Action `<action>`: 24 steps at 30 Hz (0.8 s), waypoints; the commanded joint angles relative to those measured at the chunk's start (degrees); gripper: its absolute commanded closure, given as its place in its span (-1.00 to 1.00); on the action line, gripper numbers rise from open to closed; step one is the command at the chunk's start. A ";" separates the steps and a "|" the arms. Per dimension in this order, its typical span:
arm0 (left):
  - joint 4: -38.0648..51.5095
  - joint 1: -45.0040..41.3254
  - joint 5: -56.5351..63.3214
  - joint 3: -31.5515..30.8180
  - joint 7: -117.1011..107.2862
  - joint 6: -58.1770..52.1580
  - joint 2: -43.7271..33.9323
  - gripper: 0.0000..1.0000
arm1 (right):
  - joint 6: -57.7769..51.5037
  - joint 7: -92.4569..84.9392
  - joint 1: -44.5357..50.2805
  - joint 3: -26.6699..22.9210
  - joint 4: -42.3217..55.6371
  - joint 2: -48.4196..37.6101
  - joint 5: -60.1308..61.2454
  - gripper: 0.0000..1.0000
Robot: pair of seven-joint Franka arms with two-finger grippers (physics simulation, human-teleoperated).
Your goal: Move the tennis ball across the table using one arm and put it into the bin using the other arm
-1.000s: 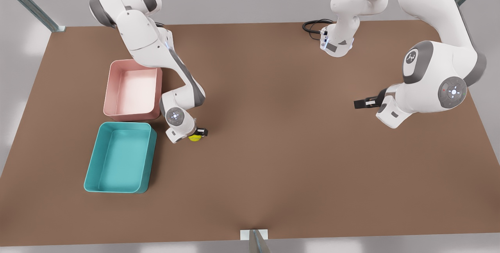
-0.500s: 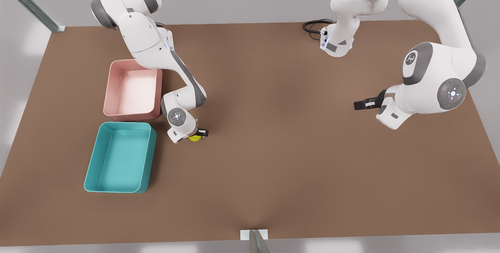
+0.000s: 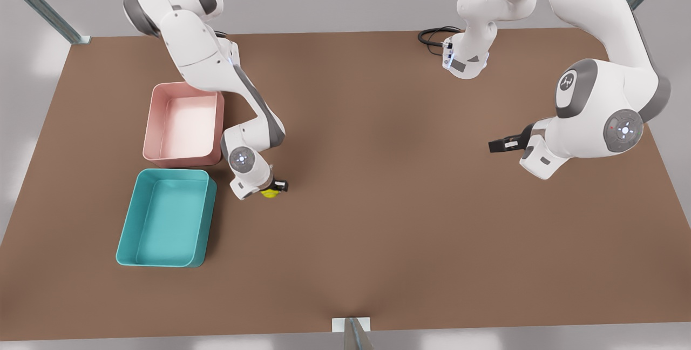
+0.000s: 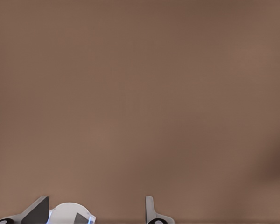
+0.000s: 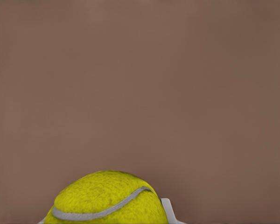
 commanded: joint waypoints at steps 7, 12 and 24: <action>-0.14 0.09 0.02 -0.73 -0.73 -0.07 -0.07 -1.00 | -14.93 -25.73 -8.78 -1.39 8.34 -5.35 -10.10 -0.36; -0.14 0.00 0.11 -1.16 -0.73 0.02 -0.07 -1.00 | -16.96 -51.85 -17.14 -5.78 14.50 -3.68 -10.80 -0.36; -0.14 -0.09 0.19 -1.78 -0.99 -0.25 0.11 -1.00 | -16.78 -55.64 -22.32 -6.48 16.70 1.68 -8.00 -1.00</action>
